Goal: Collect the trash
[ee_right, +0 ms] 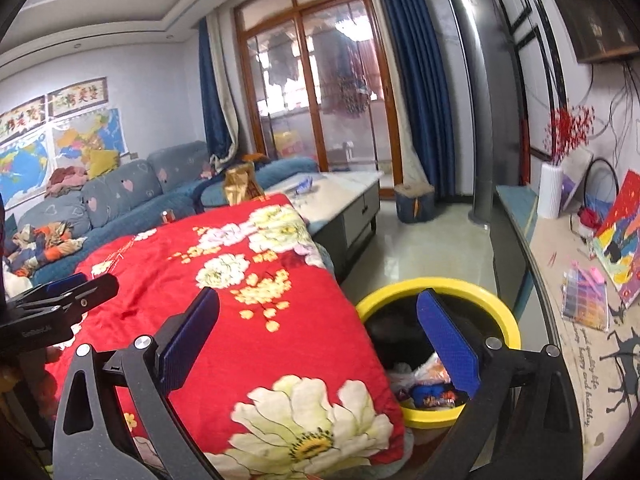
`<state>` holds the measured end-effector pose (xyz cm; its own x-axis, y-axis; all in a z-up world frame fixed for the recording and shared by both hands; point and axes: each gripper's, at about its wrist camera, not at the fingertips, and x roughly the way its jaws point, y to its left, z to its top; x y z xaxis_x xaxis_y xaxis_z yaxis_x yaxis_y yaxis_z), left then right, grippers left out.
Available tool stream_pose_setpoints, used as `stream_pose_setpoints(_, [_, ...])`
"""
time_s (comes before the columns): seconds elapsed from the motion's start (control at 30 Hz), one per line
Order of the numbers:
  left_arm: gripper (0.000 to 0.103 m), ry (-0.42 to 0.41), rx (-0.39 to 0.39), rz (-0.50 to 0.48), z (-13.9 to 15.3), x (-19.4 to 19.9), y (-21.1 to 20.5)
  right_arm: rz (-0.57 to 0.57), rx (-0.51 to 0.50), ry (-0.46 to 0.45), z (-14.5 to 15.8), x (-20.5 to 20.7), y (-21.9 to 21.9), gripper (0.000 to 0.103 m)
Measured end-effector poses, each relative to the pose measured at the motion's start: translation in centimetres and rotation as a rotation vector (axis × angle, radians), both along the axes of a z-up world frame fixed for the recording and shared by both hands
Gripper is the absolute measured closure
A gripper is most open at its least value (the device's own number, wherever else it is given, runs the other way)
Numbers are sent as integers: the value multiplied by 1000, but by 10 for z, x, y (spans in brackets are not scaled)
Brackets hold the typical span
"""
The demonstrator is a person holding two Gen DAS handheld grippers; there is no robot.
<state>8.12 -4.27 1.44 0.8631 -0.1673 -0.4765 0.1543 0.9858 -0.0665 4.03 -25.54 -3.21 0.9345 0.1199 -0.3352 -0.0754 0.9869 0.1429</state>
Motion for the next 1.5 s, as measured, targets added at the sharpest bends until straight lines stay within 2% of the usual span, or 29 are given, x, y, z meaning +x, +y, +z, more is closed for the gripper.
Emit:
stream_pose_setpoints(0.43, [11,-127,6,78,-2,-50,23,2,-52,-216,-3,-38,37,7])
stream_pose_setpoints(0.67, [11,-154,9,88,-12,-57,25,-6,-52,-222,-10,-36,40,7])
stream_pose_setpoints(1.07, [11,-113,-6,109,-26,-52,30,1,-63,-176,-25,-23,46,7])
stream_pose_setpoints(1.5, [11,-117,-8,109,-28,-53,29,12,-63,-170,-28,-22,49,7])
